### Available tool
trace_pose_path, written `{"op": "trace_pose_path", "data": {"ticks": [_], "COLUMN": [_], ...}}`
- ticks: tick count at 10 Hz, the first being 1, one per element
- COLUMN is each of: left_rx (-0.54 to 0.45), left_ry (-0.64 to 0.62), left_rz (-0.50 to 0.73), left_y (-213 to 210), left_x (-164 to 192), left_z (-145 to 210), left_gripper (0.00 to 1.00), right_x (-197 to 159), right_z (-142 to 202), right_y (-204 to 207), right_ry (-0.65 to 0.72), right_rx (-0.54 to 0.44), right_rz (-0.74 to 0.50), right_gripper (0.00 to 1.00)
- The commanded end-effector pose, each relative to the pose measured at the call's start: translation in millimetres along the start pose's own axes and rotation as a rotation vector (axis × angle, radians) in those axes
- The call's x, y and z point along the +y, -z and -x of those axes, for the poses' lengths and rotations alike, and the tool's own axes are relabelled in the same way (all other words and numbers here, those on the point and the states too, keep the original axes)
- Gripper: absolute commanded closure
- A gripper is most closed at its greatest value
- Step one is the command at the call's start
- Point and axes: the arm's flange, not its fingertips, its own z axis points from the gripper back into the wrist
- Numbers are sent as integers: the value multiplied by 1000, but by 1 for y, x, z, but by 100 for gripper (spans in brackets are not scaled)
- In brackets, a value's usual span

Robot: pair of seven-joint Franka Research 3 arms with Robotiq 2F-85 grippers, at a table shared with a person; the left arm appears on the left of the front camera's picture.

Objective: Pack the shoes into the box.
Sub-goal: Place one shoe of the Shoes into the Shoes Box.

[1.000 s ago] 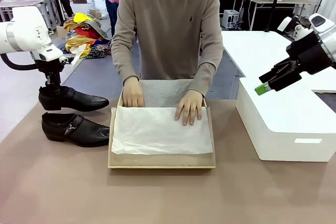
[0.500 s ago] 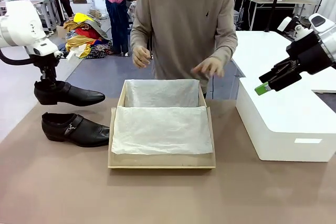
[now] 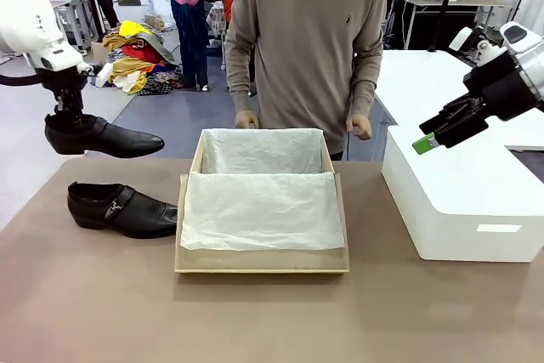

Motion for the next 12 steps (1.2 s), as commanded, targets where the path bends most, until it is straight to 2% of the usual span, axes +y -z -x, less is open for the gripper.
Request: {"op": "trace_pose_path", "data": {"ticks": [1, 6, 12], "left_rx": [-5, 7, -25], "left_ry": [7, -16, -19], "left_rz": [5, 10, 49], "left_y": [-21, -80, -120], "left_x": [-8, -21, -48], "left_z": [-4, -14, -48], "left_gripper": [100, 100, 100], "right_x": [-3, -3, -3], "right_z": [0, 0, 0], "right_y": [2, 2, 2], "right_ry": [-23, -23, -23], "right_rx": [-31, -31, -31], "right_rz": [-13, -13, -13], "right_gripper": [0, 0, 0]}}
